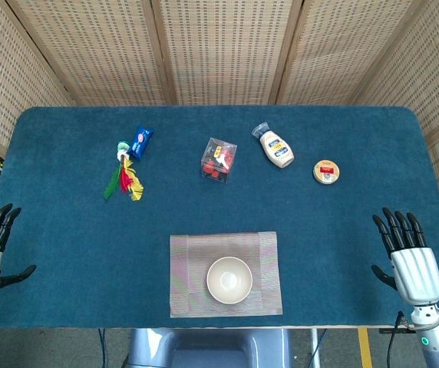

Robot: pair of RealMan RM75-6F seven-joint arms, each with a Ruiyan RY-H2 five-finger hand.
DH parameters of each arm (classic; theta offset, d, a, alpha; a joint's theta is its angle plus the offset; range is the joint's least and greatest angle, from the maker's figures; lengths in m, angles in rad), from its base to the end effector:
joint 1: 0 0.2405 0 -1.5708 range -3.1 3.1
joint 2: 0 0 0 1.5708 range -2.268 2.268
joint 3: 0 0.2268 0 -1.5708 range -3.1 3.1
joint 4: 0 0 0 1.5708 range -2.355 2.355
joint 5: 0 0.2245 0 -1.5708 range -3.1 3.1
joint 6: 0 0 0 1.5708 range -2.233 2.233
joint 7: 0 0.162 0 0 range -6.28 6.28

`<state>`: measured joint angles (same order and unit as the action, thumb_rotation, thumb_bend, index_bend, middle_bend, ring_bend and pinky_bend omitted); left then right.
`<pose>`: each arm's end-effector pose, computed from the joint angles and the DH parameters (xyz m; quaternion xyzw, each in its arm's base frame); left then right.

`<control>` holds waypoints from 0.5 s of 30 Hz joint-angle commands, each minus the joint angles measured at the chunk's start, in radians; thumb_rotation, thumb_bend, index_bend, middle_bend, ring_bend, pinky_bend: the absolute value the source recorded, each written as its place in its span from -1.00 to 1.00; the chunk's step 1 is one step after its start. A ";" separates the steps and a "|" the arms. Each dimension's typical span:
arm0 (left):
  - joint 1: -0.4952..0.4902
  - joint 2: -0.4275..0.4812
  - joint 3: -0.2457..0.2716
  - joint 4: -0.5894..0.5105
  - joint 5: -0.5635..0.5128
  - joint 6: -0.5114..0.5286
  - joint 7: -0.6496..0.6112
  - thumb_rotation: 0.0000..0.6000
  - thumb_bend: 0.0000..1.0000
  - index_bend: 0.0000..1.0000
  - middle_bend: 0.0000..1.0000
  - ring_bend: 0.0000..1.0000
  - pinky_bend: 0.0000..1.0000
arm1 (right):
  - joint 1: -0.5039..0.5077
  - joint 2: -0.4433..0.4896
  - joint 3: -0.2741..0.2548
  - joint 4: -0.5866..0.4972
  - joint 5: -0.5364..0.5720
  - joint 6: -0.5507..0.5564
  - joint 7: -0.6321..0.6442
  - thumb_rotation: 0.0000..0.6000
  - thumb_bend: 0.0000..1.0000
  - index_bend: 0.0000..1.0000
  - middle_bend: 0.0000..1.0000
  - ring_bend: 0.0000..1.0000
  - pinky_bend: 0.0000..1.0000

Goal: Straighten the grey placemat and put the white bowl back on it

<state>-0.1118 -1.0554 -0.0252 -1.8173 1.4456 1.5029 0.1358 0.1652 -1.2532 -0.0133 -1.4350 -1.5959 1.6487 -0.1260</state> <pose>-0.2571 0.1961 0.1342 -0.5896 -0.3971 -0.3845 0.5890 -0.2750 -0.2067 0.1170 0.6395 -0.2605 0.4111 0.5951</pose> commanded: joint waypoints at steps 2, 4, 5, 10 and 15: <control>0.000 -0.002 -0.006 0.007 0.001 0.004 -0.003 1.00 -1.00 -1.00 -1.00 -1.00 -1.00 | -0.010 0.005 -0.001 -0.010 -0.009 -0.001 -0.014 1.00 -1.00 -1.00 -1.00 -1.00 -1.00; 0.002 -0.001 -0.009 0.008 0.003 0.008 -0.006 1.00 -1.00 -1.00 -1.00 -1.00 -1.00 | -0.007 0.005 -0.006 -0.016 -0.019 -0.011 -0.014 1.00 -1.00 -1.00 -1.00 -1.00 -1.00; 0.003 0.001 -0.010 0.009 0.005 0.010 -0.009 1.00 -1.00 -1.00 -1.00 -1.00 -1.00 | -0.004 0.005 -0.010 -0.020 -0.027 -0.018 -0.011 1.00 -1.00 -1.00 -1.00 -1.00 -1.00; 0.004 0.008 -0.022 0.008 0.011 0.023 -0.023 1.00 -1.00 -1.00 -1.00 -1.00 -1.00 | 0.061 0.025 -0.052 -0.044 -0.144 -0.097 0.025 1.00 -1.00 -1.00 -1.00 -1.00 -1.00; -0.011 0.007 -0.032 0.009 0.010 0.005 -0.012 1.00 -1.00 -1.00 -1.00 -1.00 -1.00 | 0.213 0.081 -0.092 -0.121 -0.305 -0.268 0.089 1.00 -1.00 -0.89 -1.00 -1.00 -1.00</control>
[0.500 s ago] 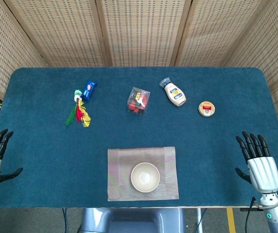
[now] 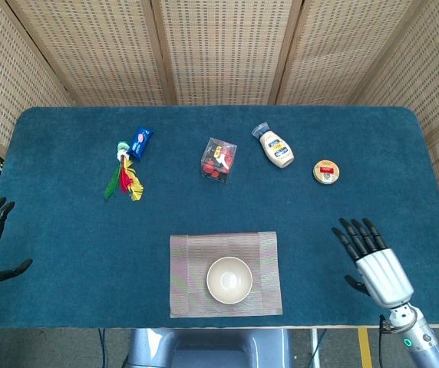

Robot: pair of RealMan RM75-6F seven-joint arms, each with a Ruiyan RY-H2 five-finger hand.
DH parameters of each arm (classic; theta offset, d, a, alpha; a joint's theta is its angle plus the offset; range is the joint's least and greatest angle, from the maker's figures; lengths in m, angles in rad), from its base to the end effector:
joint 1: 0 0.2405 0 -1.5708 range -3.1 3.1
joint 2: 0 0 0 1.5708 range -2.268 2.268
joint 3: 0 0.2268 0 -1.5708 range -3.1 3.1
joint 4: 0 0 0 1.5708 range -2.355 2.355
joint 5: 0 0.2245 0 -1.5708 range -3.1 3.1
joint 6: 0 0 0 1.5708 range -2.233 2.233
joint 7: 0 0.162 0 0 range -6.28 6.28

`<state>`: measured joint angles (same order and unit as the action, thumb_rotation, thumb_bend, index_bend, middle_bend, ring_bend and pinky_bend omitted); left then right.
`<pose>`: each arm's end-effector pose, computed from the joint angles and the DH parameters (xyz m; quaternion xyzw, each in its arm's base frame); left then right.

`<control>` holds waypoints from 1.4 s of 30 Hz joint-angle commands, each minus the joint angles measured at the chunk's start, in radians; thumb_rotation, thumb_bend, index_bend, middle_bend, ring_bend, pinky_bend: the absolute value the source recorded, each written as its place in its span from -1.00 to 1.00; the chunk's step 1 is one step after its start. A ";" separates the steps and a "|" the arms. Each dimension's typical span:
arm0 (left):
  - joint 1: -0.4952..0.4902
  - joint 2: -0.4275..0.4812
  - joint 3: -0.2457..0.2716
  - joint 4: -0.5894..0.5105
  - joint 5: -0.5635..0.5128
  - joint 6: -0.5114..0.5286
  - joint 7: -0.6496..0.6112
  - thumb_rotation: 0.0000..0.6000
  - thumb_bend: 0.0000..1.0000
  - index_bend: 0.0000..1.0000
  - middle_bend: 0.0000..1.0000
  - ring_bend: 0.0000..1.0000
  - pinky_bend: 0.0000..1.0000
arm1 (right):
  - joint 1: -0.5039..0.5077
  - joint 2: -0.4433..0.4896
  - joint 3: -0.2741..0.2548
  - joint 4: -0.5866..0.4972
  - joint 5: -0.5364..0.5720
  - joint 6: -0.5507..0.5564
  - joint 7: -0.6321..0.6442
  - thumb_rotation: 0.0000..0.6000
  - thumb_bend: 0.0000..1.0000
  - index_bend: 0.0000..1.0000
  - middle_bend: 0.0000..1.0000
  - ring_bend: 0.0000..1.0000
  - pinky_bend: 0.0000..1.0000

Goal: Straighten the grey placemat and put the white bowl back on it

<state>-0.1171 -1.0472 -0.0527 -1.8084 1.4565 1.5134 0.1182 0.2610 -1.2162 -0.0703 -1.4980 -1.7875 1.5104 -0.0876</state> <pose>-0.2536 0.2037 0.1424 -0.5856 -0.3819 -0.4011 0.5919 -0.2359 -0.2089 0.0818 0.7351 -0.2522 0.4253 0.4639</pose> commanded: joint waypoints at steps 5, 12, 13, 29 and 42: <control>-0.027 -0.006 -0.023 0.005 -0.004 -0.023 0.031 1.00 -1.00 -1.00 -1.00 -1.00 -1.00 | 0.264 0.041 -0.022 -0.133 -0.182 -0.324 0.030 1.00 -0.97 -0.66 -1.00 -1.00 -1.00; -0.036 -0.008 -0.032 0.011 -0.021 -0.042 0.024 1.00 -1.00 -1.00 -1.00 -1.00 -1.00 | 0.359 -0.019 -0.003 -0.216 -0.160 -0.521 -0.056 1.00 -0.61 -0.52 -1.00 -1.00 -1.00; -0.038 -0.008 -0.032 0.013 -0.023 -0.046 0.020 1.00 -1.00 -1.00 -1.00 -1.00 -1.00 | 0.369 -0.033 0.002 -0.224 -0.153 -0.546 -0.076 1.00 -0.57 -0.50 -1.00 -1.00 -1.00; -0.032 0.010 -0.037 0.006 -0.024 -0.044 -0.020 1.00 -1.00 -1.00 -1.00 -1.00 -1.00 | 0.414 -0.201 0.046 -0.164 -0.033 -0.668 -0.233 1.00 -0.12 -0.26 -1.00 -1.00 -1.00; -0.033 0.013 -0.038 0.006 -0.024 -0.050 -0.027 1.00 -1.00 -1.00 -1.00 -1.00 -1.00 | 0.410 -0.279 0.042 -0.037 -0.031 -0.548 -0.073 1.00 0.12 0.38 -1.00 -1.00 -1.00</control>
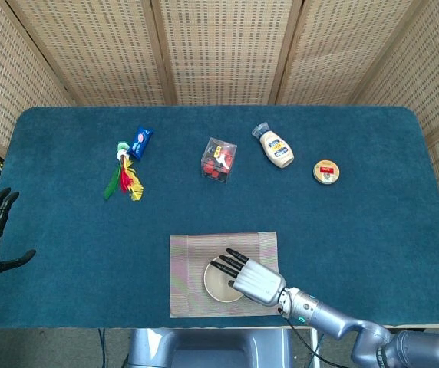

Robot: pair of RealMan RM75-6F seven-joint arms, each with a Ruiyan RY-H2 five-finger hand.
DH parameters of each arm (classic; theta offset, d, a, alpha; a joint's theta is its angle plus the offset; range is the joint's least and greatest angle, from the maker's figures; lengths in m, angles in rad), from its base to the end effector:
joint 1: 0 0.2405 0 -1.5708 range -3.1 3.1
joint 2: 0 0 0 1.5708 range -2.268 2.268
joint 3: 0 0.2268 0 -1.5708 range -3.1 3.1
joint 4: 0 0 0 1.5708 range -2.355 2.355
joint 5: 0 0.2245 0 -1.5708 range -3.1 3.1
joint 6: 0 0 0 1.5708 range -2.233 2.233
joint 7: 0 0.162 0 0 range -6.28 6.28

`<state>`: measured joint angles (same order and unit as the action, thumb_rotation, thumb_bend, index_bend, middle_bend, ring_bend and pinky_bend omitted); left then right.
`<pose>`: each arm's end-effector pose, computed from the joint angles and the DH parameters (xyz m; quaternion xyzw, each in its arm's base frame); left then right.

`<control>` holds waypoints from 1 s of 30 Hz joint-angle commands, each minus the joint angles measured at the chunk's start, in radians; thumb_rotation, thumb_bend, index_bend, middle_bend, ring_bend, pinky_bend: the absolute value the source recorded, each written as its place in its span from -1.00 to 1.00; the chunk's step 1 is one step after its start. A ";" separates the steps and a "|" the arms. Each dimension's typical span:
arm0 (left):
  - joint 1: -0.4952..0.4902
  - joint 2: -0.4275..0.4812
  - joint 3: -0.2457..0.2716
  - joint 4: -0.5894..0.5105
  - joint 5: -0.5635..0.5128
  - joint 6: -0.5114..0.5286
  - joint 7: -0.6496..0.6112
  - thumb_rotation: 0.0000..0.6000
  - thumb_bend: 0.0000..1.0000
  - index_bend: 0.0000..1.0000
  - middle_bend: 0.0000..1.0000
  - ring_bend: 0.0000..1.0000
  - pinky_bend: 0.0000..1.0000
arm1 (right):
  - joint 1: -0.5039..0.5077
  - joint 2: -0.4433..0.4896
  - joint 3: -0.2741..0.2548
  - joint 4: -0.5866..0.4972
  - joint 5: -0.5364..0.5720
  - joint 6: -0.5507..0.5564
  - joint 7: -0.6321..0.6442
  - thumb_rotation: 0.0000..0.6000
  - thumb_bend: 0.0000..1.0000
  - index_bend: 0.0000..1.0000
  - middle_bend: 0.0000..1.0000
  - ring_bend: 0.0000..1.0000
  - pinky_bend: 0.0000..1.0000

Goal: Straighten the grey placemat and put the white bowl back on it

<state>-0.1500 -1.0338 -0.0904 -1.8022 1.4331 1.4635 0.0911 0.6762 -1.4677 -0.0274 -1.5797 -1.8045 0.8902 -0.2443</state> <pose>-0.2507 0.2205 0.1457 -0.5879 -0.3827 -0.4084 0.5840 -0.1065 -0.2310 -0.0671 0.8958 -0.1713 0.3501 0.2134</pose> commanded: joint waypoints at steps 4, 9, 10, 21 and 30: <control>0.000 0.001 -0.001 -0.001 0.000 0.000 -0.001 1.00 -1.00 -1.00 -1.00 -1.00 -1.00 | -0.009 -0.042 0.008 0.079 -0.017 0.134 0.153 1.00 0.14 0.44 -1.00 -1.00 -1.00; 0.001 0.003 -0.001 -0.003 0.001 0.001 -0.005 1.00 -1.00 -1.00 -1.00 -1.00 -1.00 | -0.025 -0.017 0.054 0.111 0.003 0.242 0.224 1.00 0.14 0.47 -1.00 -1.00 -1.00; 0.001 0.003 -0.001 -0.003 0.002 0.001 -0.005 1.00 -1.00 -1.00 -1.00 -1.00 -1.00 | -0.029 -0.004 0.069 0.122 0.015 0.263 0.228 1.00 0.15 0.47 -1.00 -1.00 -1.00; 0.005 0.007 0.002 -0.014 0.008 0.005 -0.001 1.00 -1.00 -1.00 -1.00 -1.00 -1.00 | -0.092 0.080 0.213 0.248 0.377 0.213 0.177 1.00 0.15 0.47 -1.00 -1.00 -1.00; 0.003 0.005 0.004 -0.018 0.008 -0.002 0.007 1.00 -1.00 -1.00 -1.00 -1.00 -1.00 | -0.128 0.105 0.235 0.291 0.695 0.064 0.026 1.00 0.16 0.49 -1.00 -1.00 -1.00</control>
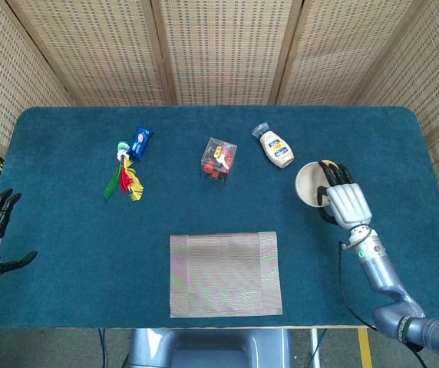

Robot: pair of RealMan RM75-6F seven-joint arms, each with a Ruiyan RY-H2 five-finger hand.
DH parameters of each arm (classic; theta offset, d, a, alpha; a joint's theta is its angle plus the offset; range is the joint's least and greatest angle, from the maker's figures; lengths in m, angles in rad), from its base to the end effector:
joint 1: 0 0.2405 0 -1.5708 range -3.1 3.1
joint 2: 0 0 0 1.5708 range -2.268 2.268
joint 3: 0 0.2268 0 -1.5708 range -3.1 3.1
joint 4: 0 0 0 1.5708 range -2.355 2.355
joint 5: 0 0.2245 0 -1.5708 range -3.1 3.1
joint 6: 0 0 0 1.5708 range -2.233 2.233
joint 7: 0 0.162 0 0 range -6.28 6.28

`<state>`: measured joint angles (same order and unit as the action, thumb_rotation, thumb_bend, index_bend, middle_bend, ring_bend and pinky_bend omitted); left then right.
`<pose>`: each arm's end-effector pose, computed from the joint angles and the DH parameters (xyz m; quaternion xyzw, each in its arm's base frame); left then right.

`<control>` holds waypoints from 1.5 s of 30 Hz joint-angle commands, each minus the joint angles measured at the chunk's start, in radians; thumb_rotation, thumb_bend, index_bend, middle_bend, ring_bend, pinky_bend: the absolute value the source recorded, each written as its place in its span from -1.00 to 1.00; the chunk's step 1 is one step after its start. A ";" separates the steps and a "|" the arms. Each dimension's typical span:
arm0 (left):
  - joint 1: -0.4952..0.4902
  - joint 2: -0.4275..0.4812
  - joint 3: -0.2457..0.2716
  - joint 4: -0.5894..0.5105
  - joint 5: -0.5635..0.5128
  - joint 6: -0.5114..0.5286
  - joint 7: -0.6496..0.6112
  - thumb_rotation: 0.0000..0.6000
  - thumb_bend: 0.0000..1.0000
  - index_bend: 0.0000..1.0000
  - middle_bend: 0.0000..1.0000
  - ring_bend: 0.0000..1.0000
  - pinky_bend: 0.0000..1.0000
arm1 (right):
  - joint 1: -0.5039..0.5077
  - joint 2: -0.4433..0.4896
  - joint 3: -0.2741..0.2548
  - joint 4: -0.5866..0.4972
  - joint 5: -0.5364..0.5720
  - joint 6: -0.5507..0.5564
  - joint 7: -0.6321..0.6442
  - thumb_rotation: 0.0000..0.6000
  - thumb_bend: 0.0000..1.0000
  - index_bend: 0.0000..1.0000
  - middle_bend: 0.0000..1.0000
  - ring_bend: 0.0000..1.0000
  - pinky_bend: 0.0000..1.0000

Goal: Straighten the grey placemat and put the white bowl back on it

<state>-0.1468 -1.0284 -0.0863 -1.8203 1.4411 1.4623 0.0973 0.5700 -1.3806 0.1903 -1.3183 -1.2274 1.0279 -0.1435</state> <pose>-0.2472 0.2183 0.1444 -0.5903 -0.3850 -0.4089 0.5798 -0.2309 -0.3648 0.0542 0.6785 -0.3641 0.3523 0.5319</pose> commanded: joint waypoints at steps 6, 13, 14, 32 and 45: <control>0.000 0.000 0.000 -0.002 -0.001 -0.001 0.001 1.00 -1.00 -1.00 -1.00 -1.00 -1.00 | -0.023 0.030 0.031 0.037 0.250 -0.135 -0.104 1.00 0.17 0.49 -1.00 -1.00 -1.00; -0.002 0.001 0.000 -0.002 -0.001 -0.005 -0.001 1.00 -1.00 -1.00 -1.00 -1.00 -1.00 | -0.026 0.051 0.012 0.036 0.306 -0.180 -0.118 1.00 -0.15 -0.13 -1.00 -1.00 -1.00; -0.002 0.001 0.000 -0.002 -0.001 -0.005 -0.001 1.00 -1.00 -1.00 -1.00 -1.00 -1.00 | -0.026 0.054 0.009 0.032 0.306 -0.188 -0.115 1.00 -0.43 -0.53 -1.00 -1.00 -1.00; -0.043 -0.046 0.052 0.077 0.164 -0.044 -0.093 1.00 -1.00 -1.00 -1.00 -1.00 -1.00 | -0.262 0.226 -0.093 -0.234 -0.205 0.348 0.083 1.00 -1.00 -1.00 -1.00 -1.00 -1.00; -0.211 -0.247 0.154 0.240 0.471 -0.180 -0.215 1.00 -0.70 -0.34 -1.00 -1.00 -1.00 | -0.443 0.132 -0.154 -0.133 -0.329 0.635 0.148 1.00 -1.00 -1.00 -1.00 -1.00 -1.00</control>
<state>-0.3257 -1.2421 0.0532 -1.6115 1.8853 1.3102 -0.0899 0.1325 -1.2443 0.0412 -1.4558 -1.5521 1.6576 0.0036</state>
